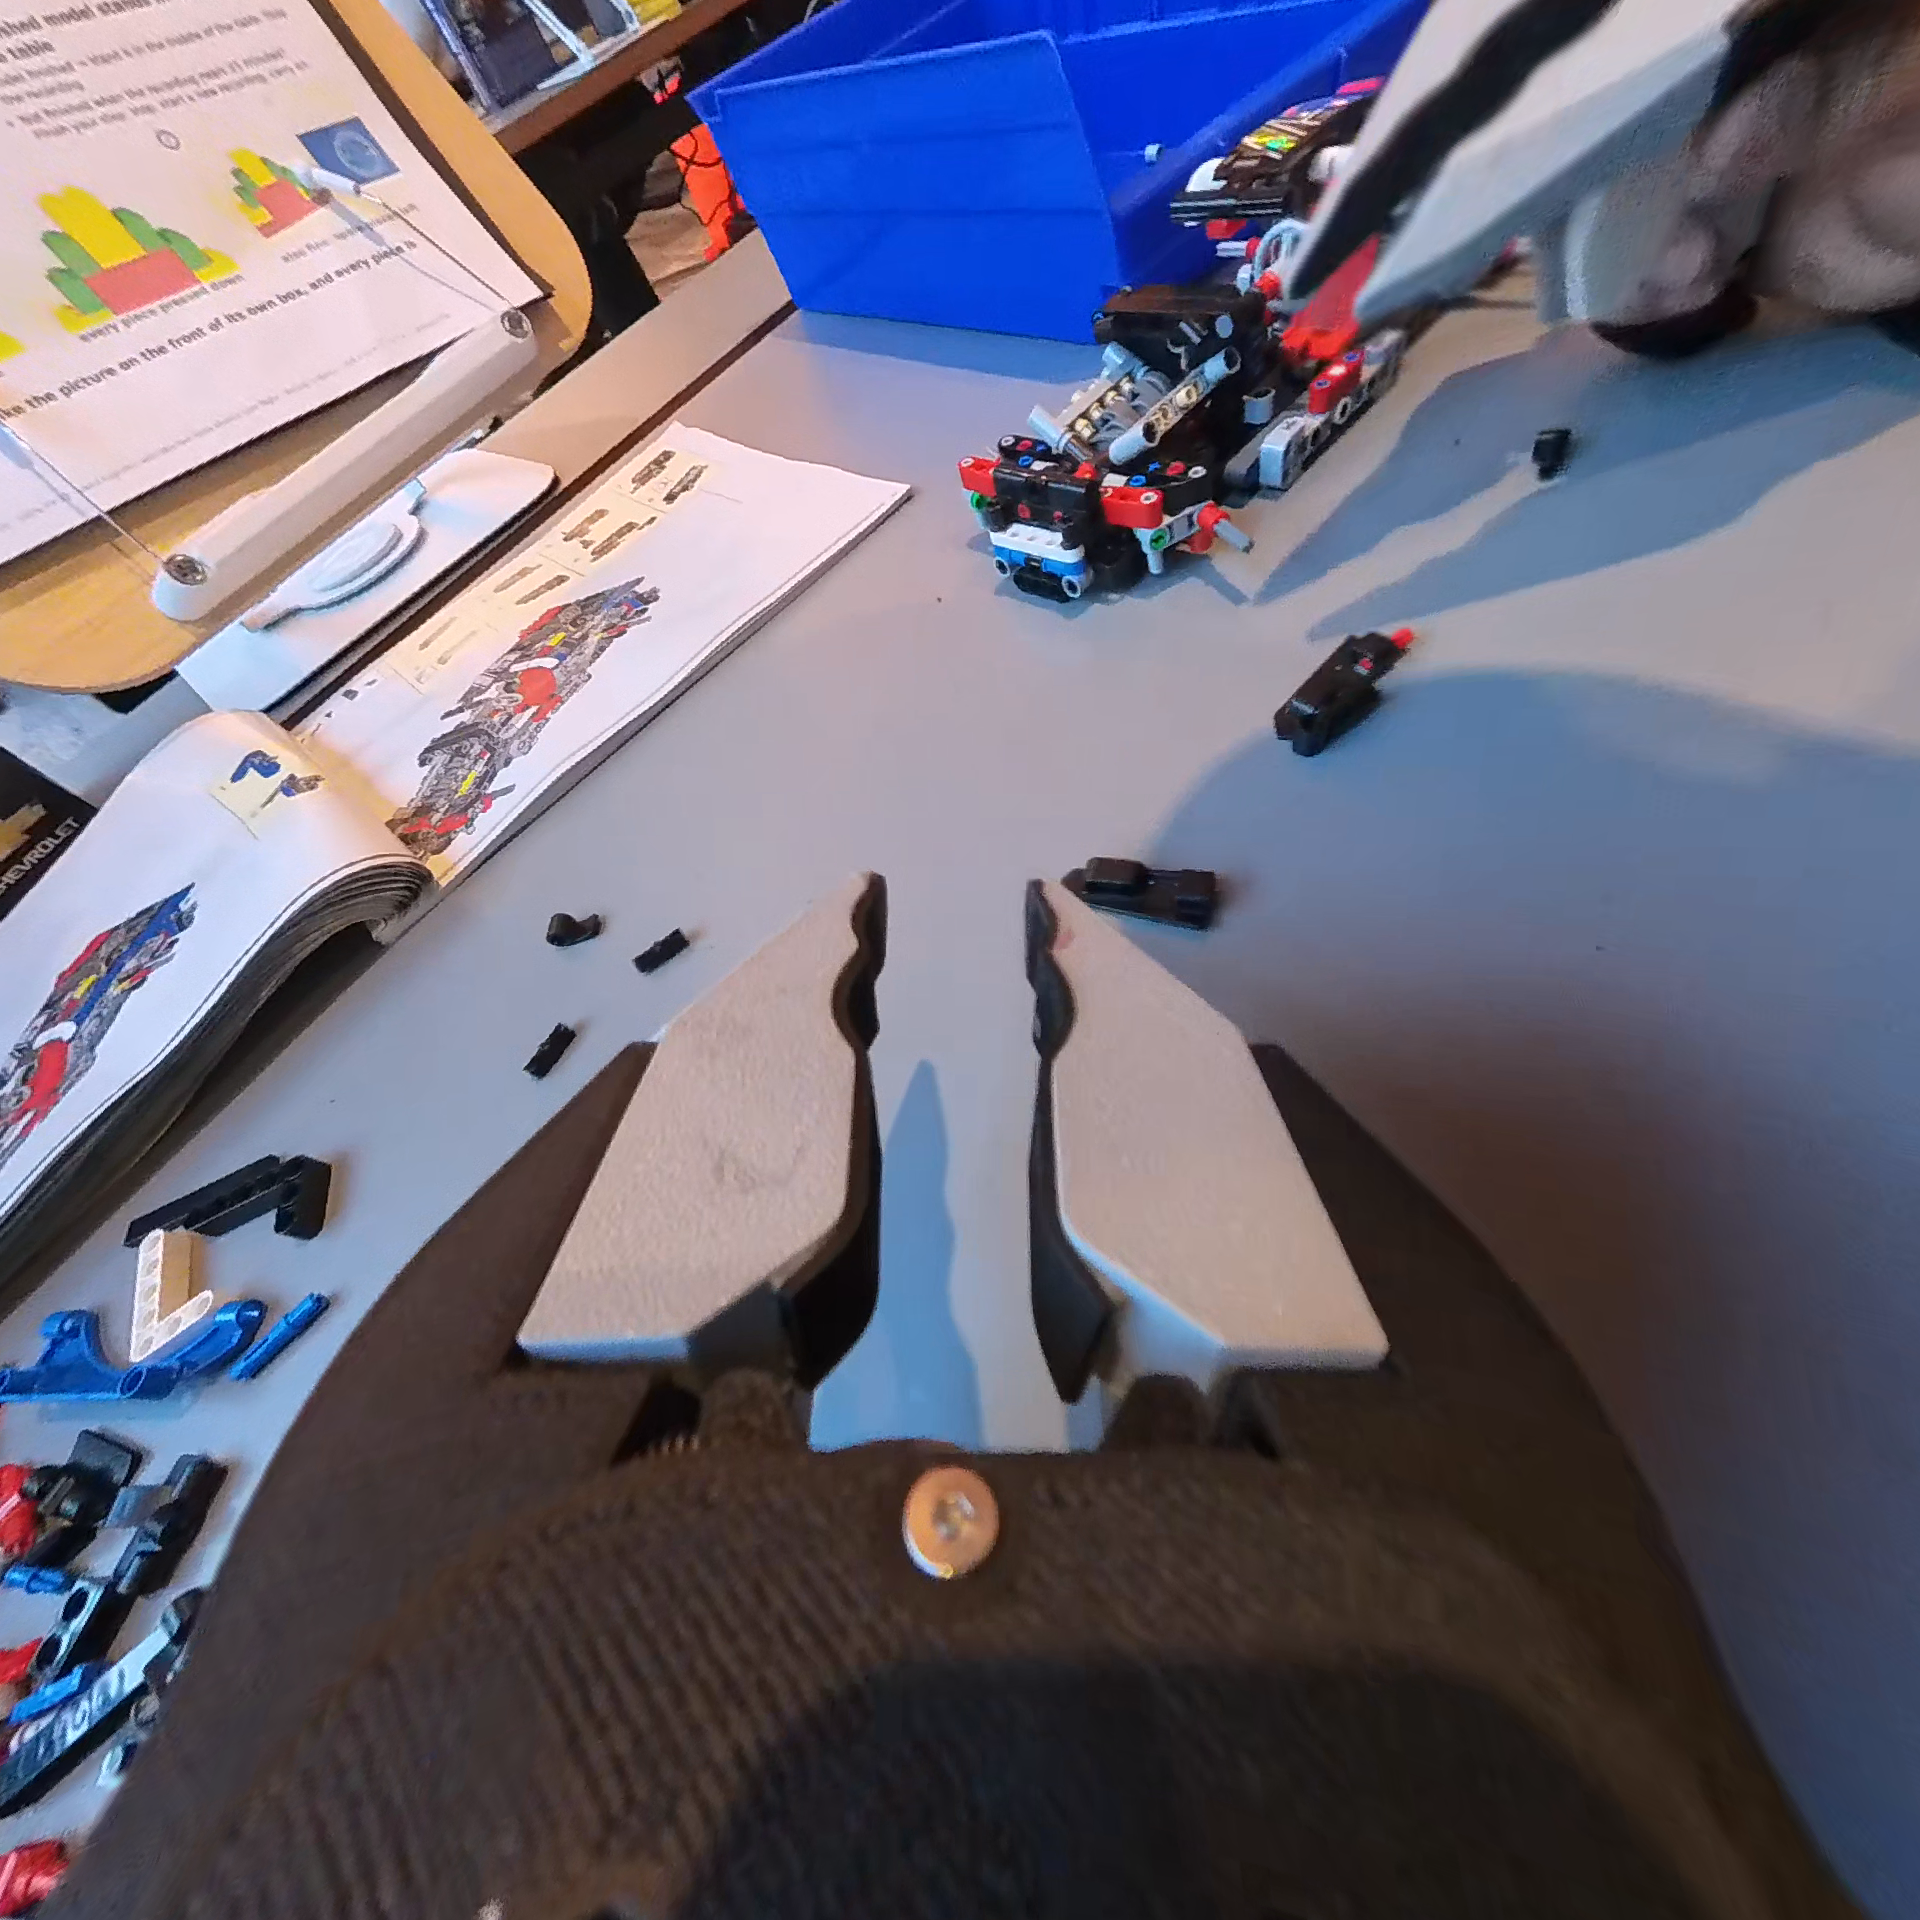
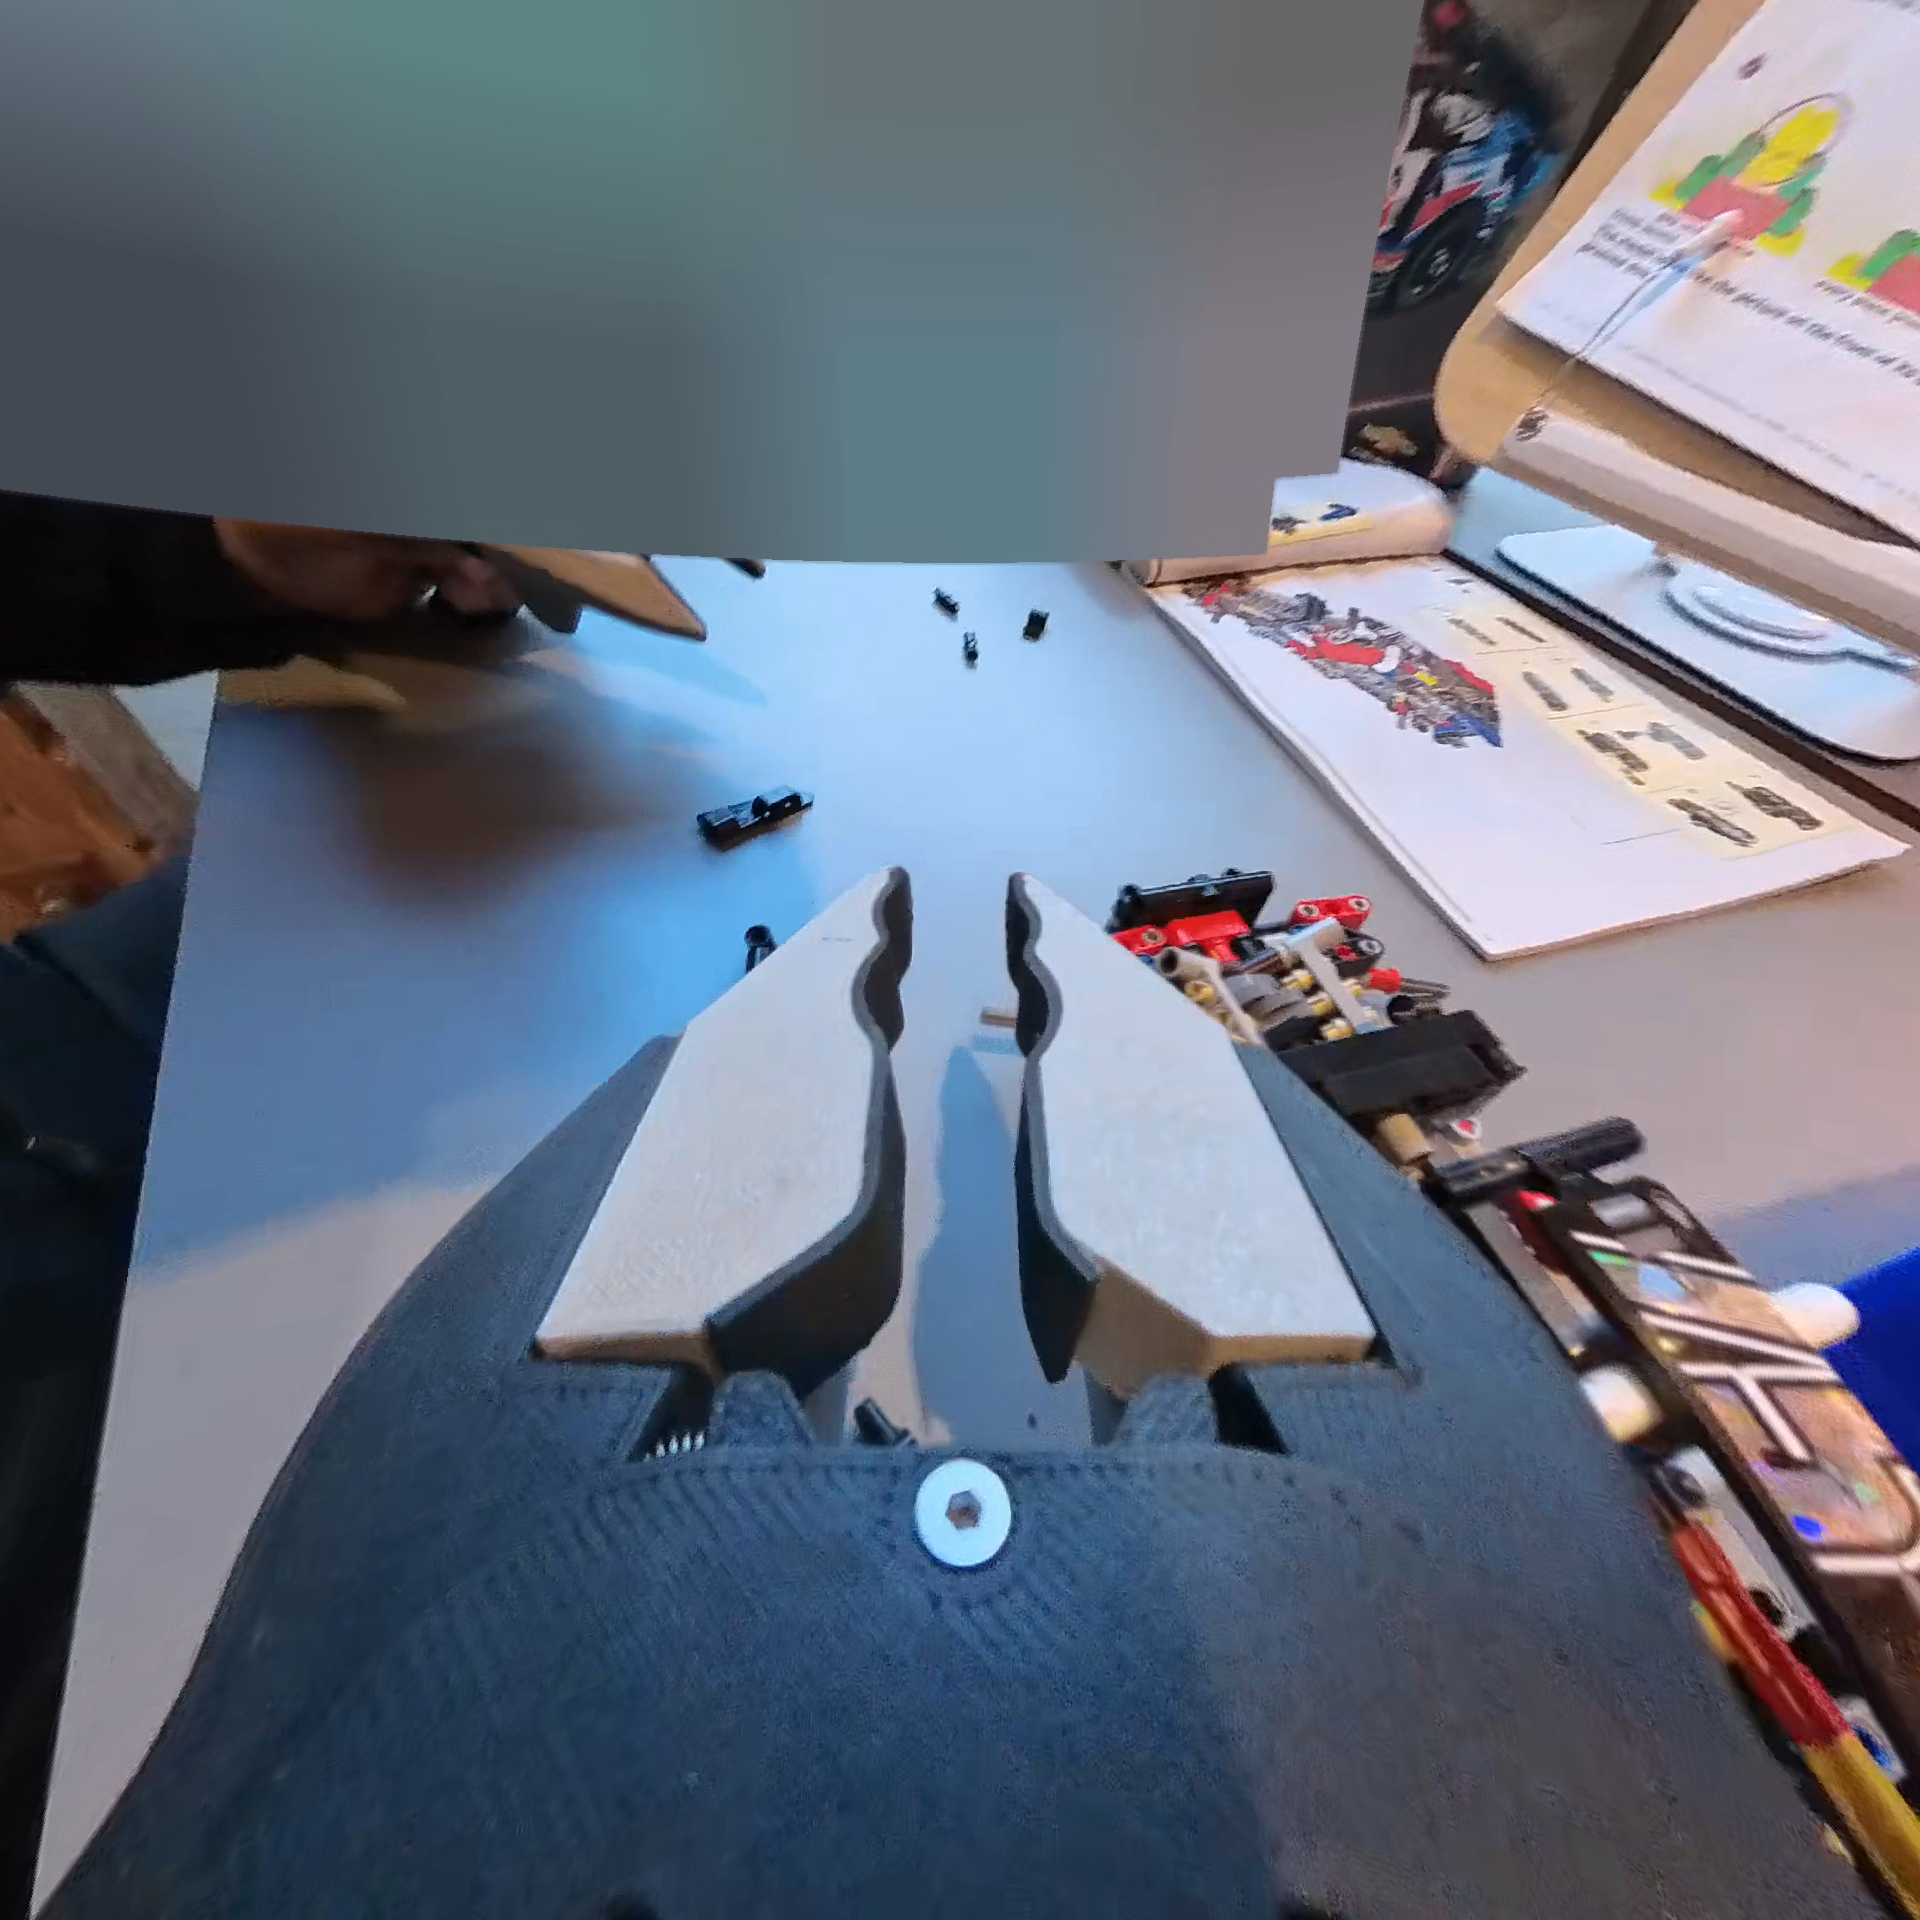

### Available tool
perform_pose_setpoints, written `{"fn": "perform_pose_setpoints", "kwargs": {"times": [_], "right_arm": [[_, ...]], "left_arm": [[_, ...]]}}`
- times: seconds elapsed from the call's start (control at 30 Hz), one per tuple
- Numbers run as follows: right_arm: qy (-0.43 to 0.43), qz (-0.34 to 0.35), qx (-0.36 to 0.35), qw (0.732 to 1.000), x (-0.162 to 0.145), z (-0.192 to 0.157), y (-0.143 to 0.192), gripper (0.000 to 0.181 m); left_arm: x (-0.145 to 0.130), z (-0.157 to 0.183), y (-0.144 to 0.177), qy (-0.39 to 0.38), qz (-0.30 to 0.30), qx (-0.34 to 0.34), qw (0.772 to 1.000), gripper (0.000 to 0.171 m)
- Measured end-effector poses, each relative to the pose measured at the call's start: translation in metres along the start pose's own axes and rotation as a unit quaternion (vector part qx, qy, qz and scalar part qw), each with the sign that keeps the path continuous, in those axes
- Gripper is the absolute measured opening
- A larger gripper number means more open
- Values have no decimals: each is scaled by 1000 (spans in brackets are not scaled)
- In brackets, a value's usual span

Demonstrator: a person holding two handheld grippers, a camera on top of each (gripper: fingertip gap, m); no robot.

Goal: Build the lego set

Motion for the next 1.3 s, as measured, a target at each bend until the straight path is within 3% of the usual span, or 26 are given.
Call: {"fn": "perform_pose_setpoints", "kwargs": {"times": [0.3,0.43,0.57,0.77,0.9,1.3], "right_arm": [[-14,28,1,1000,7,0,7,13],[-11,30,7,999,8,-3,7,12],[-7,33,7,999,8,-5,9,11],[-3,41,11,999,10,-9,13,11],[-1,43,15,999,10,-11,14,10],[2,41,13,999,10,-9,12,8]], "left_arm": [[16,36,-14,-41,12,-67,997,24],[28,71,-42,-81,-21,-142,986,27],[19,88,-66,-103,-83,-193,972,32],[19,85,-75,-97,-98,-187,973,26],[17,87,-76,-112,-100,-186,971,8],[16,69,-71,-151,-83,-110,979,6]]}}
Point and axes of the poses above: each gripper's, where its closed fingertips meet, y back along the fingers, x out of its top, z = x × y across the jaws, the point moved 3 cm from there along y, back along the fingers, and after that the axes turned 1 degree about -y, right-handed, at the moved point
